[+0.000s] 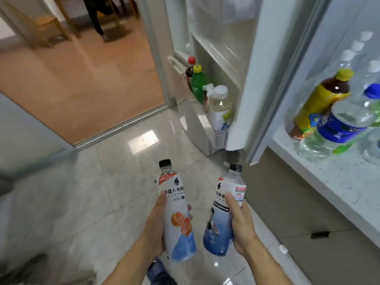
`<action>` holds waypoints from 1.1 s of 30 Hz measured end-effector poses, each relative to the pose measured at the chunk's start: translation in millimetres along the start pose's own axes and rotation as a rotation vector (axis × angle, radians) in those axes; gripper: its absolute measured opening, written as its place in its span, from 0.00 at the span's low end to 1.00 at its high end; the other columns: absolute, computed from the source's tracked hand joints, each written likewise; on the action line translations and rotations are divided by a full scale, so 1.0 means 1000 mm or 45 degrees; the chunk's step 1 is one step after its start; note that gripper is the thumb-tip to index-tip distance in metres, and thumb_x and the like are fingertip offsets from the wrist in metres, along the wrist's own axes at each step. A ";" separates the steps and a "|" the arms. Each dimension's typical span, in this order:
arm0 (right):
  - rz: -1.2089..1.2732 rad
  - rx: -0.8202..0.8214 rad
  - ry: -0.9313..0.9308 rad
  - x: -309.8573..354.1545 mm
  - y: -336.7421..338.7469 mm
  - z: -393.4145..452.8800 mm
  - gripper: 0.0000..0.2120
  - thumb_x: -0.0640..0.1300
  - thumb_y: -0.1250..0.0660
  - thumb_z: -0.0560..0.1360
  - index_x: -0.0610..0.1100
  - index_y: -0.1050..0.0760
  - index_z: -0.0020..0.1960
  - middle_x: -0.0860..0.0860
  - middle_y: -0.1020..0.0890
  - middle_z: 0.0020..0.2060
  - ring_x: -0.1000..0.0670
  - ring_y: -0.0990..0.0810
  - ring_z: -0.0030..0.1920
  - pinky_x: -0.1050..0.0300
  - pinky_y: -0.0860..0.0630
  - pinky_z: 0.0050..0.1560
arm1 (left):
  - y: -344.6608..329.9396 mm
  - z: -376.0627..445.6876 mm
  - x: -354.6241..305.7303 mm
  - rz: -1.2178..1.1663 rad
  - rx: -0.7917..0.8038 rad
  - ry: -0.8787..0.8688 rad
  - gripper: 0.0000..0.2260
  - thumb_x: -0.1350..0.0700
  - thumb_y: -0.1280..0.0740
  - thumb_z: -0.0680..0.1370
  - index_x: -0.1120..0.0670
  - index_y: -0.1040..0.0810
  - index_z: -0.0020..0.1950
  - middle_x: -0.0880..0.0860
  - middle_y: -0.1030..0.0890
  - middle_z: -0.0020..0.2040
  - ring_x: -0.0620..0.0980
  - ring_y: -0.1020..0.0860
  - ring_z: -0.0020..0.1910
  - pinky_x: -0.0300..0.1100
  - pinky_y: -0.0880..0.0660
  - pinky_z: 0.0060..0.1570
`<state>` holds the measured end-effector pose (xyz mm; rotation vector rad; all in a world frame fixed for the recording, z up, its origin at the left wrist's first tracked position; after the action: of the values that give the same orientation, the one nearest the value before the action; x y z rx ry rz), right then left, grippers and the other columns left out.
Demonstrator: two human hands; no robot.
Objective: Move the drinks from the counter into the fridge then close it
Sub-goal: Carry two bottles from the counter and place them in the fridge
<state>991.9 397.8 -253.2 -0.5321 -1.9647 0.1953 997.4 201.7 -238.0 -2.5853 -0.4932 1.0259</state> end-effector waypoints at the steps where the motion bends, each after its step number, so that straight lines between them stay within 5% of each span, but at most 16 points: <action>1: -0.021 0.021 -0.020 -0.005 -0.019 0.004 0.22 0.58 0.27 0.71 0.45 0.20 0.59 0.41 0.14 0.53 0.39 0.15 0.52 0.47 0.19 0.51 | 0.014 0.000 -0.010 -0.041 0.000 -0.013 0.35 0.33 0.38 0.70 0.63 0.22 0.58 0.63 0.18 0.44 0.58 0.19 0.37 0.48 0.21 0.40; 8: -0.025 0.114 -0.133 -0.044 -0.157 0.029 0.33 0.61 0.28 0.69 0.38 0.23 0.64 0.36 0.16 0.55 0.37 0.16 0.51 0.43 0.21 0.54 | 0.124 -0.001 -0.094 -0.190 -0.090 -0.157 0.28 0.33 0.35 0.69 0.57 0.13 0.46 0.61 0.17 0.44 0.57 0.18 0.39 0.50 0.20 0.44; 18: -0.129 0.233 -0.240 -0.096 -0.332 0.092 0.31 0.68 0.22 0.59 0.44 0.17 0.50 0.38 0.16 0.44 0.41 0.17 0.41 0.45 0.21 0.47 | 0.243 0.027 -0.226 -0.355 -0.050 -0.233 0.25 0.36 0.33 0.70 0.56 0.16 0.54 0.60 0.16 0.45 0.56 0.16 0.39 0.48 0.19 0.39; 24: -0.208 0.196 -0.235 -0.100 -0.383 0.154 0.33 0.67 0.27 0.64 0.44 0.20 0.60 0.39 0.15 0.52 0.36 0.15 0.52 0.36 0.21 0.59 | 0.274 0.077 -0.289 -0.218 -0.082 -0.194 0.28 0.35 0.34 0.69 0.54 0.21 0.59 0.59 0.16 0.44 0.55 0.17 0.39 0.49 0.20 0.40; 30: -0.161 0.113 -0.247 -0.083 -0.434 0.251 0.35 0.68 0.24 0.61 0.44 0.19 0.57 0.39 0.14 0.50 0.39 0.14 0.47 0.43 0.19 0.51 | 0.279 0.159 -0.374 -0.053 -0.089 -0.171 0.29 0.34 0.36 0.70 0.55 0.21 0.59 0.60 0.16 0.44 0.56 0.17 0.39 0.50 0.19 0.42; 33: -0.138 0.087 -0.235 -0.064 -0.458 0.302 0.33 0.67 0.25 0.64 0.44 0.19 0.59 0.39 0.15 0.52 0.38 0.15 0.51 0.38 0.20 0.57 | 0.270 0.200 -0.423 0.020 -0.050 -0.173 0.29 0.34 0.37 0.72 0.55 0.21 0.59 0.59 0.16 0.44 0.56 0.17 0.39 0.50 0.19 0.41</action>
<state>617.6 -8.0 -271.8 -0.3723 -2.1517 0.2498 621.0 -186.1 -235.6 -2.5688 -0.5318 1.2147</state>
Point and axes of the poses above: each hand's wrist, its own z-axis towards the middle knuckle, its own y-axis out of the back of the hand, x = y × z, the point moved 8 cm from there along z, towards the middle knuckle
